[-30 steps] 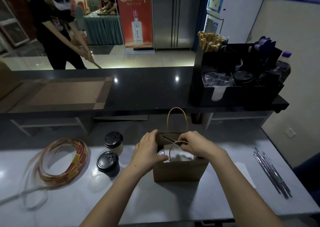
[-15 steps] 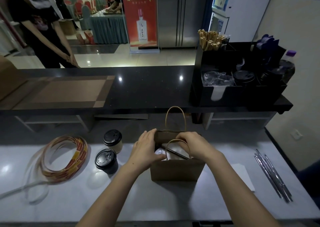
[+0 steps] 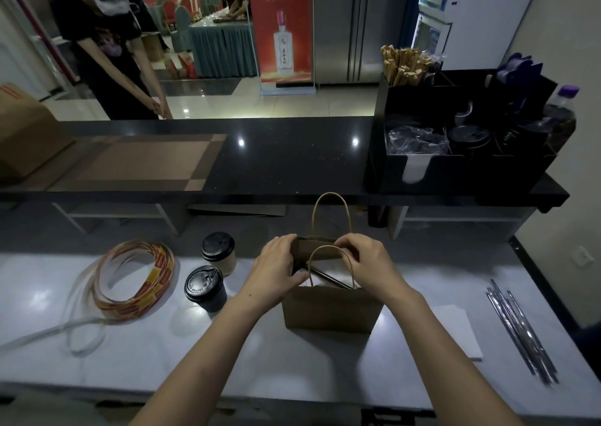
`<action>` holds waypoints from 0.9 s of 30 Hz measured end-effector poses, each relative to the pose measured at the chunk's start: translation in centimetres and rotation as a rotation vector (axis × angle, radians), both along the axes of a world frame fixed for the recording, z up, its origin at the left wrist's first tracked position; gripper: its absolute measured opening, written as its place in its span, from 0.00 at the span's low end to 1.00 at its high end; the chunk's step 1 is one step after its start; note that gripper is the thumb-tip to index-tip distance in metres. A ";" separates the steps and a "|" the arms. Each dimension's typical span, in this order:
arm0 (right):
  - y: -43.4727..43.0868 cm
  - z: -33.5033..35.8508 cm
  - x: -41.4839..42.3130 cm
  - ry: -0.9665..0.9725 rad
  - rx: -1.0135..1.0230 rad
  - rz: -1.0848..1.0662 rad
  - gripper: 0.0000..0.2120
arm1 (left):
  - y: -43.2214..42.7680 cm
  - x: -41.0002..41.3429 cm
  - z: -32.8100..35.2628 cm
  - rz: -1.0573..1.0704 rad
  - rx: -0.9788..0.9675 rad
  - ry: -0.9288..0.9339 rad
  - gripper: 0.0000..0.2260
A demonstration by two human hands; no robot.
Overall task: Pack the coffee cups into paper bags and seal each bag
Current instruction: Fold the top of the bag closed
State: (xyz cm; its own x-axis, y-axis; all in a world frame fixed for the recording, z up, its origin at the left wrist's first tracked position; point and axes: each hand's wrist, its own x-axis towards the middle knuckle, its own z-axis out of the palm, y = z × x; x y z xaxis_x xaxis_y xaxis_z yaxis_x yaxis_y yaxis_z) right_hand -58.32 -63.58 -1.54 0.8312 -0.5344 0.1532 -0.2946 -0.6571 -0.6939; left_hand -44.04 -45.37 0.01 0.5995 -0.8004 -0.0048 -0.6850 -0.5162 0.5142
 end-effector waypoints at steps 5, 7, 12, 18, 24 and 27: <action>0.2 0.5 -0.6 -0.101 0.083 -0.048 0.09 | -0.2 -0.5 0.3 0.043 -0.036 0.010 0.28; 0.3 0.7 -0.7 -0.122 0.109 -0.047 0.08 | -0.2 -0.4 0.3 0.052 -0.041 0.015 0.25; 0.4 1.3 -0.9 -0.143 0.106 -0.043 0.09 | -0.5 -0.2 0.6 0.051 -0.047 -0.006 0.23; 0.8 2.6 0.1 -0.199 0.093 -0.051 0.09 | -0.3 0.2 1.4 0.061 -0.092 -0.026 0.21; 1.2 5.3 1.8 -0.258 0.078 -0.084 0.09 | -0.2 1.6 2.7 0.039 -0.177 -0.057 0.19; 1.5 6.9 3.0 -0.273 0.049 -0.072 0.09 | 0.0 3.0 3.4 0.023 -0.232 -0.083 0.18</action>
